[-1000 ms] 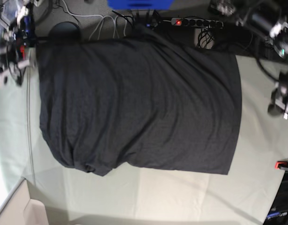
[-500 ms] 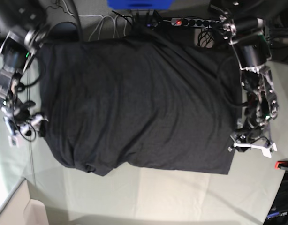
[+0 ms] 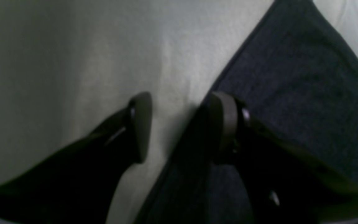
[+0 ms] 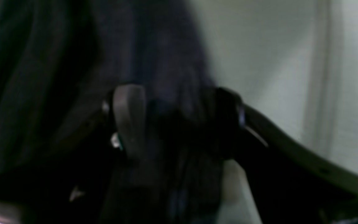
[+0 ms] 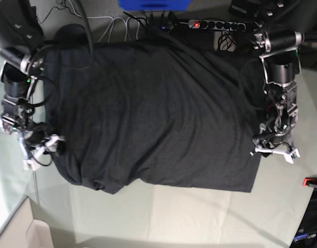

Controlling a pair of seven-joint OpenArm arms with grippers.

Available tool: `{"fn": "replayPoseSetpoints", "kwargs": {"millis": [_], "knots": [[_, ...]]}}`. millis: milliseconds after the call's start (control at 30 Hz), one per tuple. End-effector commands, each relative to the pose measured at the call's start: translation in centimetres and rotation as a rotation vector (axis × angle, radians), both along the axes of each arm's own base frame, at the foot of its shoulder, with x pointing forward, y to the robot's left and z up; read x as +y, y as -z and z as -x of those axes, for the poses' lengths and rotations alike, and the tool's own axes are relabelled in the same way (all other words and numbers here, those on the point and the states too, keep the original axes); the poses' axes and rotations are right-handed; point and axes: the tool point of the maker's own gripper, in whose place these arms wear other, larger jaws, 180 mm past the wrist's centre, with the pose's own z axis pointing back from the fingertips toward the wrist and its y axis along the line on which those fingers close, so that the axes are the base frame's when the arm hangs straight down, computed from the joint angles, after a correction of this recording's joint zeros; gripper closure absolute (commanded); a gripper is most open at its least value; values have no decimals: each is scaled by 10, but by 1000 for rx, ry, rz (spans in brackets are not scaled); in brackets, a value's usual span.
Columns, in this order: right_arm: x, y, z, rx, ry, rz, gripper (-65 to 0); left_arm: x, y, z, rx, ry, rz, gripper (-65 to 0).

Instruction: Layout the t-shirt on the table in an organized manner, then fold the t-shirt properly

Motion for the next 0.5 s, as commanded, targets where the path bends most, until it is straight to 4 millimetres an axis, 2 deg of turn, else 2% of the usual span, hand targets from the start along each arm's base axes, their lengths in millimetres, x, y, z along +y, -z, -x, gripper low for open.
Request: {"fn": "replayPoseSetpoints", "kwargs": {"millis": [0, 67, 133, 167, 300, 333, 400, 467], "knots": [[-11, -18, -13, -54, 5, 15, -312, 4, -10, -11, -18, -3, -6, -294], [-9, -10, -5, -34, -2, 15, -207, 3, -3, -7, 2, -6, 5, -294], [-4, -7, -3, -30, -6, 10, -35, 2, -1, -6, 6, -9, 11, -294], [-4, -4, 0, -22, -7, 12, 0, 2, 1, -5, 12, -9, 13, -294], [-10, -9, -1, -32, 0, 26, 0, 2, 0, -6, 10, -7, 8, -294], [-13, -8, 5, -34, 0, 40, 0, 2, -1, -6, 9, -6, 6, -293], [-24, -19, 12, -73, -5, 102, 0, 3, 1, -5, 12, -9, 9, -293], [-32, -30, 29, -117, 4, 166, 0, 4, 0, -5, 9, -12, 10, -293]]}}
